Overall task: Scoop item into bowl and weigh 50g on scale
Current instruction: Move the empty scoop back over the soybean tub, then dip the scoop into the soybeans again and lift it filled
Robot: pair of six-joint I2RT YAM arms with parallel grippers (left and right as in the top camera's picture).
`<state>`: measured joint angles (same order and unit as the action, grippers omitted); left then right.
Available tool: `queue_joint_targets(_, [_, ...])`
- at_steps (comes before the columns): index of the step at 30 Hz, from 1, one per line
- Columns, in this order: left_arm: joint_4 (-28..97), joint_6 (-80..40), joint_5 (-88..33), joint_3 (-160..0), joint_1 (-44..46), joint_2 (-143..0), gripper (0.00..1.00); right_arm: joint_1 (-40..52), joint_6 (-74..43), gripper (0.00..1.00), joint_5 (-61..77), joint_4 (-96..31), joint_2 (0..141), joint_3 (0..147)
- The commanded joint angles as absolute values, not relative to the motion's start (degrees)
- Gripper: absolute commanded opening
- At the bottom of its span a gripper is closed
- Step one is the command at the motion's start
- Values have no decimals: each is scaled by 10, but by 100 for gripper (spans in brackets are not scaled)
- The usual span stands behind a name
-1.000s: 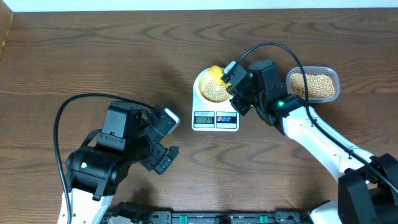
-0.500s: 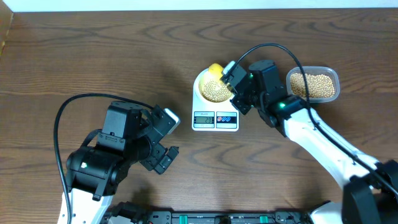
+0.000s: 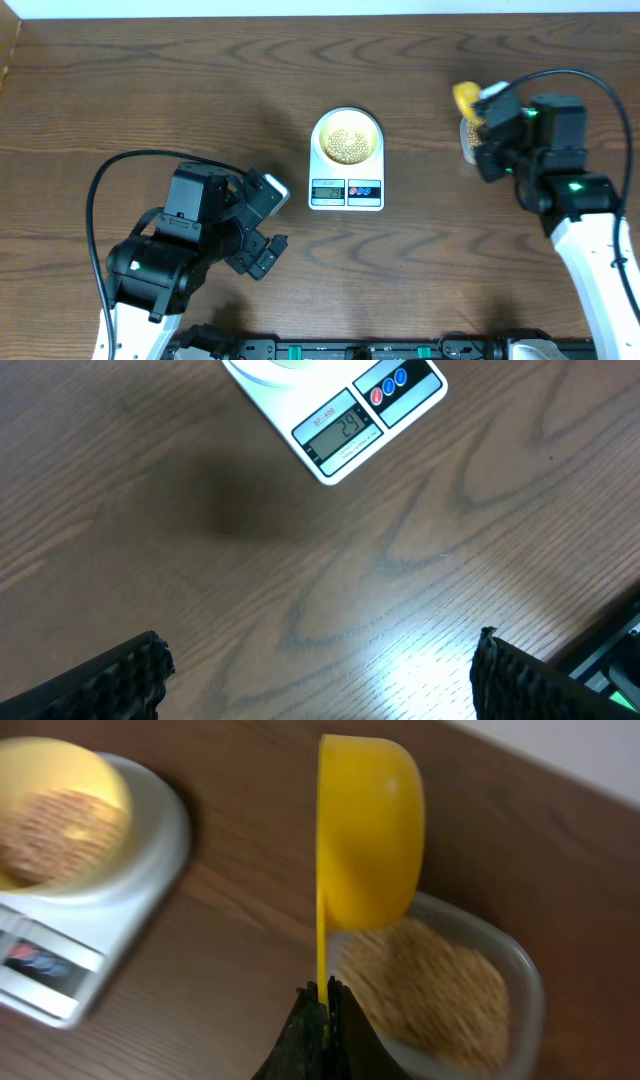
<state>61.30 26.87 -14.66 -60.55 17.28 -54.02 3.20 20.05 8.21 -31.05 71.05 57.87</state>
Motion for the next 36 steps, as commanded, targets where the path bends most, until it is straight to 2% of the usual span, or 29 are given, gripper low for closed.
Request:
queue_joint_targets(1, [615, 272, -143, -624, 170, -541, 98, -32, 202, 1, 81, -317, 713, 577])
queue_joint_targets(8, [615, 272, -143, -624, 170, -541, 98, -101, 202, 1, 147, -335, 782, 577])
queue_joint_targets(20, [615, 272, -143, -624, 170, -542, 98, -105, 202, 1, 154, -296, 877, 577])
queue_joint_targets(27, [615, 272, -143, -624, 170, -542, 98, -106, 211, 1, 106, -301, 881, 576])
queue_joint_targets(36, [615, 272, -143, -624, 170, -542, 98, -105, 215, 1, 112, -342, 892, 576])
